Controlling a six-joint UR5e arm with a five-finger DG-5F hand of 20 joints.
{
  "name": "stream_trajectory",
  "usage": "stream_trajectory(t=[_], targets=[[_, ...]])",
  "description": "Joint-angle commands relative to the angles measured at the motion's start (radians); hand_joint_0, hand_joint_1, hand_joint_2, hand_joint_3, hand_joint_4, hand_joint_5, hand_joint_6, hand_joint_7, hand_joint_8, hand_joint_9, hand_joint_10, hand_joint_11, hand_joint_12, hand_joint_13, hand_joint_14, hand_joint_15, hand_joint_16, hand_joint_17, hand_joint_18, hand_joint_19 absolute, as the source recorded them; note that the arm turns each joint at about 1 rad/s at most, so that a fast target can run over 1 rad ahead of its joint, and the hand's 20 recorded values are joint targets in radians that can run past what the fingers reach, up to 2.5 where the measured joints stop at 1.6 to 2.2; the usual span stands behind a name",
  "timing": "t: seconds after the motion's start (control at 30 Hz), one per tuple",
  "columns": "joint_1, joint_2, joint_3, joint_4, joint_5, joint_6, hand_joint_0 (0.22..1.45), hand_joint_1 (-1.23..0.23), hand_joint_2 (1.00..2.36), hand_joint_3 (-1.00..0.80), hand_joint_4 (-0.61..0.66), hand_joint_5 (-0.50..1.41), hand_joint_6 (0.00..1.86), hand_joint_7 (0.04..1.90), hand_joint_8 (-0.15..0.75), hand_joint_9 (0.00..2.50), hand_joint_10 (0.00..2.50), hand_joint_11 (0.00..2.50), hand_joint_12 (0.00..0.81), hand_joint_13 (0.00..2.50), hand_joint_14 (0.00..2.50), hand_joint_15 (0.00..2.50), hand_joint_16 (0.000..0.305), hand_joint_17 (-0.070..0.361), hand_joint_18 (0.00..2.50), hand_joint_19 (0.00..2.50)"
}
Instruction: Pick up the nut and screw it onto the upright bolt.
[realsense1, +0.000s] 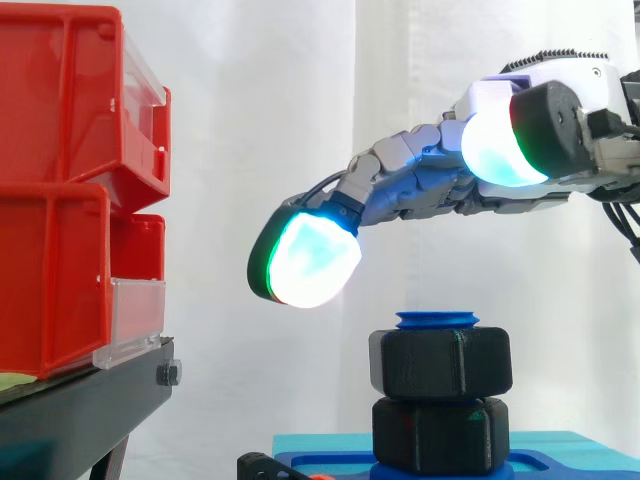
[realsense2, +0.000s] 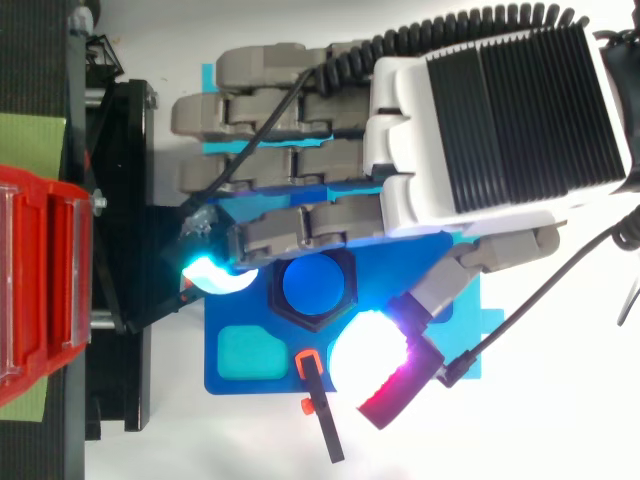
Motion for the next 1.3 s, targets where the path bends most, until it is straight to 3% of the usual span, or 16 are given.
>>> stream_trajectory(t=[0.0, 0.5, 0.83, 1.0, 1.07, 1.1, 1.27], targets=[[0.009, -0.001, -0.003, 0.001, 0.002, 0.002, 0.44, -0.03, 1.0, -0.5, -0.03, -0.27, 0.5, 0.54, 0.117, 0.0, 0.0, 0.0, 0.318, 0.0, 0.0, 0.0, 0.049, 0.109, 0.0, 0.0], [0.015, -0.001, -0.018, 0.002, -0.001, 0.002, 0.43, -0.02, 1.0, -0.5, 0.06, -0.23, 0.5, 0.59, 0.146, 0.0, 0.0, 0.0, 0.326, 0.0, 0.0, 0.0, 0.049, 0.111, 0.0, 0.0], [0.005, -0.001, -0.018, 0.027, -0.005, 0.002, 0.44, -0.03, 1.0, -0.5, 0.1, -0.21, 0.5, 0.64, 0.165, 0.04, 0.0, 0.0, 0.328, 0.0, 0.0, 0.0, 0.049, 0.11, 0.0, 0.0], [0.005, -0.001, -0.047, 0.033, -0.002, 0.002, 0.44, -0.05, 1.0, -0.5, 0.11, -0.2, 0.5, 0.66, 0.177, 0.09, 0.0, 0.0, 0.334, 0.0, 0.0, 0.0, 0.049, 0.111, 0.0, 0.0], [0.005, -0.001, -0.062, 0.045, -0.004, 0.002, 0.44, -0.05, 1.0, -0.5, 0.12, -0.2, 0.5, 0.66, 0.177, 0.1, 0.0, 0.0, 0.333, 0.0, 0.0, 0.0, 0.049, 0.111, 0.0, 0.0], [0.005, -0.001, -0.081, 0.083, -0.002, 0.009, 0.44, -0.05, 1.0, -0.5, 0.12, -0.2, 0.5, 0.67, 0.178, 0.1, 0.0, 0.0, 0.334, 0.0, 0.0, 0.0, 0.049, 0.111, 0.0, 0.0], [0.005, -0.001, -0.087, 0.14, -0.004, 0.03, 0.45, -0.05, 1.0, -0.5, 0.12, -0.19, 0.5, 0.68, 0.183, 0.12, 0.0, 0.0, 0.333, 0.0, 0.0, 0.0, 0.049, 0.111, 0.0, 0.0]])
